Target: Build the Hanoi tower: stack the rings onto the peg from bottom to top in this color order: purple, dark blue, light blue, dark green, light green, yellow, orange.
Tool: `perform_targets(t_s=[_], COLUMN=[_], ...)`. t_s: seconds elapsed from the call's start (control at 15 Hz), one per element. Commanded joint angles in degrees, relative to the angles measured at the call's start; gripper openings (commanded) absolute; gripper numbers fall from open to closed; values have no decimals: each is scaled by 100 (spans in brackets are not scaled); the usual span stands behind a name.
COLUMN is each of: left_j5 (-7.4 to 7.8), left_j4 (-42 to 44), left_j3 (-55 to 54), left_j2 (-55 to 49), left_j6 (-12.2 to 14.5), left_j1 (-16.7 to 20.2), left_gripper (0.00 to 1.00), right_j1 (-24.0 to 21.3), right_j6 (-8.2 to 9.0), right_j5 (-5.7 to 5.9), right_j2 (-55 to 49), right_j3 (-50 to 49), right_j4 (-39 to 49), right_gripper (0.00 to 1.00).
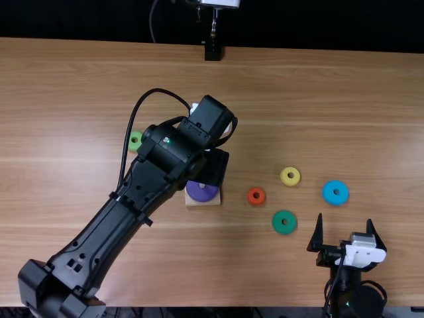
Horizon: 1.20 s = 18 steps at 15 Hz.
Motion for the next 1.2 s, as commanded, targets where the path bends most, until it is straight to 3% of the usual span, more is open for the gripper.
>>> perform_targets(t_s=[0.0,1.13], left_j5=[-6,-6], left_j4=[3,24], left_j3=[173,-223], left_j2=[97,97], left_j6=[-42,-32], left_j1=[-53,-106], left_gripper=[0,0], right_j1=[-43,-43], right_j6=[60,60], right_j5=[33,33], right_j2=[-38,-38], right_j3=[-57,-57], right_j4=[-87,-87], right_gripper=[100,100])
